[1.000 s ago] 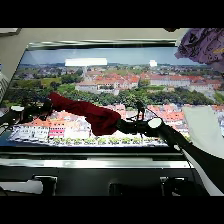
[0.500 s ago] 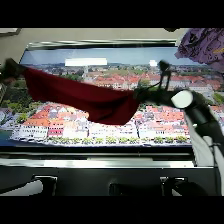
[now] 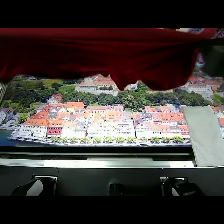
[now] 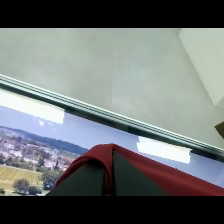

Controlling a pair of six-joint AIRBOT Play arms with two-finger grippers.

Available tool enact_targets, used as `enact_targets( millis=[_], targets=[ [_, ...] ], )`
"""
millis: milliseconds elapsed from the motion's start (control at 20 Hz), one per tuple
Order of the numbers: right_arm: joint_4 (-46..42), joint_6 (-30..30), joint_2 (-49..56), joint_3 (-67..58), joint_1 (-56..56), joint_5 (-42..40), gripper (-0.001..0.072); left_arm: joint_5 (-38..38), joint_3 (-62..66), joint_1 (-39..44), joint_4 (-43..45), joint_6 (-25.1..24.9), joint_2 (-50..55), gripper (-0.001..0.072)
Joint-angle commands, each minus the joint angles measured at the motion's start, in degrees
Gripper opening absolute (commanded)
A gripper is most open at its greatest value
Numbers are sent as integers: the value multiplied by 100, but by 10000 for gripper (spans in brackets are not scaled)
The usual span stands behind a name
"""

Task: Fold the clothes and pants, and hang the long-sleeved shirts on hangers.

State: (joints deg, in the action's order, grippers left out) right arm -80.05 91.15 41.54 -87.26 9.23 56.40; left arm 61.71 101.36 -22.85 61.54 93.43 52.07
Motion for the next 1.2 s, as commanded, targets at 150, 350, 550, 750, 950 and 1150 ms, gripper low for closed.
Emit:
enact_targets(
  millis=[150, 350, 550, 750, 950, 1150],
  targets=[
    [-225, 260, -24, -116, -11, 411, 24, 1342, -142, 9, 323, 267, -267, 11],
    [-122, 890, 1596, -116, -11, 1067, 25, 1373, -1189, 212, 328, 262, 444, 11],
    [586, 946, 3810, -116, -11, 1062, 25, 678, -2728, 501, 326, 264, 1851, 12],
    [1338, 944, 5598, -116, -11, 184, 25, -627, -3018, 588, 177, 264, 3613, 13],
    [1908, 1325, 6266, -116, -11, -876, 25, -1080, -2439, 592, -68, 264, 4690, 13],
    [2002, 1368, 6290, -120, -17, -841, 207, -968, -2070, 560, -70, 264, 4911, 43]
  ],
)
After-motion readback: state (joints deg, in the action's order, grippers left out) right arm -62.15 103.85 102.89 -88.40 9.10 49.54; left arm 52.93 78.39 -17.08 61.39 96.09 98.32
